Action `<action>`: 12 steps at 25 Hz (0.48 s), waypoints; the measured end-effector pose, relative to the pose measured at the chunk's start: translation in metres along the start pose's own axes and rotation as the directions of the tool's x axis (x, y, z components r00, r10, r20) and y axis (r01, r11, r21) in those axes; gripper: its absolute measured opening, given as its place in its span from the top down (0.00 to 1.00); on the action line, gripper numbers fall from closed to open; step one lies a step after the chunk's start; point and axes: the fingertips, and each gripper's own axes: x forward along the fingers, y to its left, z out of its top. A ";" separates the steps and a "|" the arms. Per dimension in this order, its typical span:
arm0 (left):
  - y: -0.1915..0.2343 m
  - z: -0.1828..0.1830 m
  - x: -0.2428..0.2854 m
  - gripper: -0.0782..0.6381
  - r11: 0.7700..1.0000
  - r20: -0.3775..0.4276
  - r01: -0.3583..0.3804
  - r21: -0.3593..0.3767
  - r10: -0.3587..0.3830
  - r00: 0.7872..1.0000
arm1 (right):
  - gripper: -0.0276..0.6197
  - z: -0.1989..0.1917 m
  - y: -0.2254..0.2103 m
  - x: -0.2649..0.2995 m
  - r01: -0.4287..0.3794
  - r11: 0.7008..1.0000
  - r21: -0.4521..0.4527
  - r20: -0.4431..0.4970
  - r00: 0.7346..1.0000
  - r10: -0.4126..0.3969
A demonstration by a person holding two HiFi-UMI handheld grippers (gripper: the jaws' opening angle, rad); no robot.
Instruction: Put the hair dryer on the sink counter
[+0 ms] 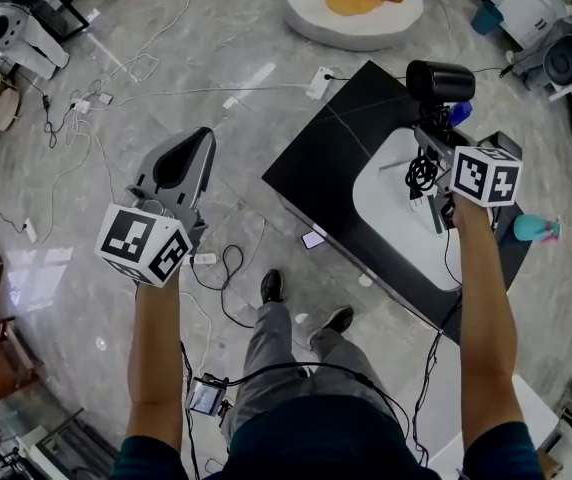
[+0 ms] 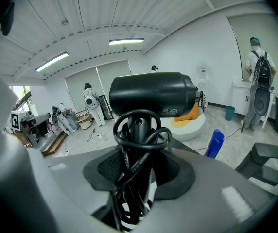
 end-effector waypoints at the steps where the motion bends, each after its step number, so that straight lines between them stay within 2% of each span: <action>1: 0.001 -0.003 0.001 0.88 1.000 0.001 -0.002 -0.005 0.002 1.000 | 0.70 -0.003 -0.001 0.004 0.001 1.000 0.002 -0.005 1.000 -0.001; 6: 0.006 -0.017 0.006 0.88 1.000 -0.014 0.008 -0.018 -0.008 1.000 | 0.70 -0.015 0.003 0.023 -0.016 1.000 0.012 -0.025 1.000 0.016; 12: 0.009 -0.033 0.012 0.88 0.999 -0.025 0.003 -0.036 -0.004 1.000 | 0.70 -0.028 -0.004 0.035 0.000 1.000 0.019 -0.048 0.999 0.001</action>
